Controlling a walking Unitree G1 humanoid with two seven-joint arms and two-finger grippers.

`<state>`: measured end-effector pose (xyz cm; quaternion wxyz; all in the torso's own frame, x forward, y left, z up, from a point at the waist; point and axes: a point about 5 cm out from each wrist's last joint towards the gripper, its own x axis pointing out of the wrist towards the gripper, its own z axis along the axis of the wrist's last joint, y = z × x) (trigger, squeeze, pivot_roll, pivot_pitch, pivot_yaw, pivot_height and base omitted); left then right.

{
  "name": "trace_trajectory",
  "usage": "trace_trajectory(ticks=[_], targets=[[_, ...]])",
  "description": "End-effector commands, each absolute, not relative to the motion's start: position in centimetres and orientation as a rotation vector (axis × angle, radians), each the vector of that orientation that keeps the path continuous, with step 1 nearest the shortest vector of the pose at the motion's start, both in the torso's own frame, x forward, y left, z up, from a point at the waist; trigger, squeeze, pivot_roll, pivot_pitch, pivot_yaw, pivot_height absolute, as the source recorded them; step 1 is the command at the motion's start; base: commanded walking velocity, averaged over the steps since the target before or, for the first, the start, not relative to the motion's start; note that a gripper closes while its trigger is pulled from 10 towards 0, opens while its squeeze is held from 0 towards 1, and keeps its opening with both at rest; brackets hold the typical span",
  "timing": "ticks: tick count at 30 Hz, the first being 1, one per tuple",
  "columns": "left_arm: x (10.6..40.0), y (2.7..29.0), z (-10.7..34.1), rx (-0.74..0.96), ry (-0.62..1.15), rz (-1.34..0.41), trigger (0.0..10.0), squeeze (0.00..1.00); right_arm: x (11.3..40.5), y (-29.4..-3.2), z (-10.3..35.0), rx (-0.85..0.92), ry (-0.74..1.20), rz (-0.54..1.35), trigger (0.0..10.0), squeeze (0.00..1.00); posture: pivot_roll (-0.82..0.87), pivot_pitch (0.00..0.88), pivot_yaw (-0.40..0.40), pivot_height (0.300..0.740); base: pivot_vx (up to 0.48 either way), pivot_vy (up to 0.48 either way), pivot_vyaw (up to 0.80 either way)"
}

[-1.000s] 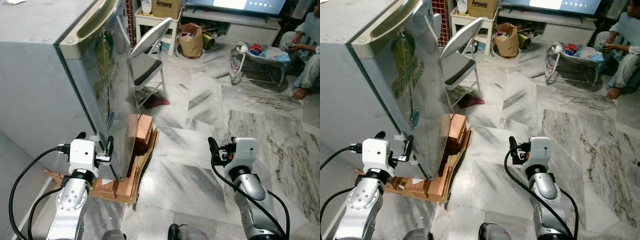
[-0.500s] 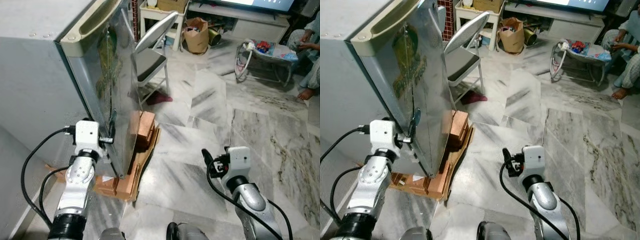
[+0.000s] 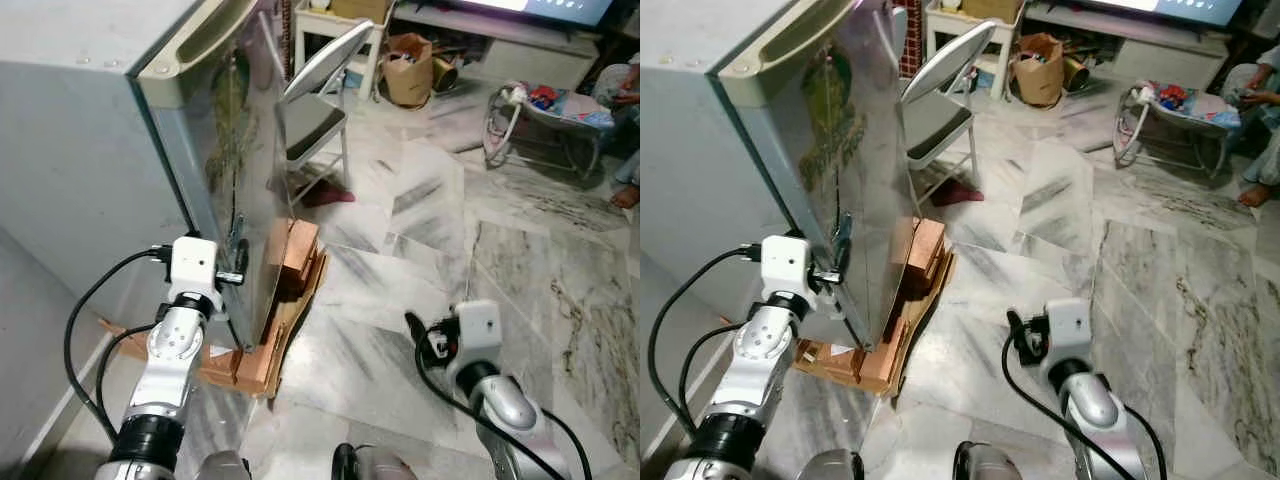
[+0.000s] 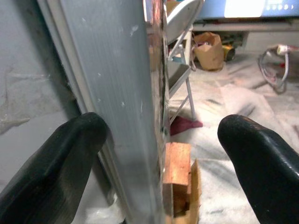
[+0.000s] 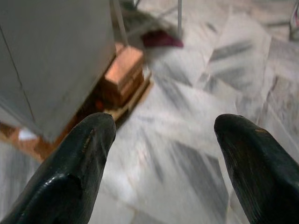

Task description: Restocking fridge

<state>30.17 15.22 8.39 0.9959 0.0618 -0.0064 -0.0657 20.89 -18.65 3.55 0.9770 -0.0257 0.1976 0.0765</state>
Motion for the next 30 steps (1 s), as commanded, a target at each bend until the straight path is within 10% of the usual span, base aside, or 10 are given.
trace_trajectory(ticks=[1,16,25,30], targets=[[30.8,13.7,9.1,0.134,-0.040,-0.198,10.0,0.00,20.6,-19.1,3.4,-0.061,0.420,0.151,10.0,0.00,0.04,0.122,-0.051,0.740,0.000,0.000,0.00],[34.0,13.7,9.9,0.191,0.003,-0.167,10.0,0.00,20.6,-18.4,3.3,-0.040,0.402,0.227,10.0,0.00,0.03,0.107,-0.035,0.740,0.000,0.000,0.00],[30.6,-4.5,15.7,0.176,-0.282,-0.888,10.0,0.00,20.7,-17.9,1.9,-0.069,0.500,0.289,10.0,0.00,0.04,0.088,-0.046,0.740,0.000,0.000,0.00],[29.8,-7.1,16.0,0.194,-0.320,-0.942,10.0,0.00,20.4,-17.2,1.7,-0.071,0.510,0.355,10.0,0.00,0.03,0.079,-0.041,0.740,0.000,0.000,0.00]])
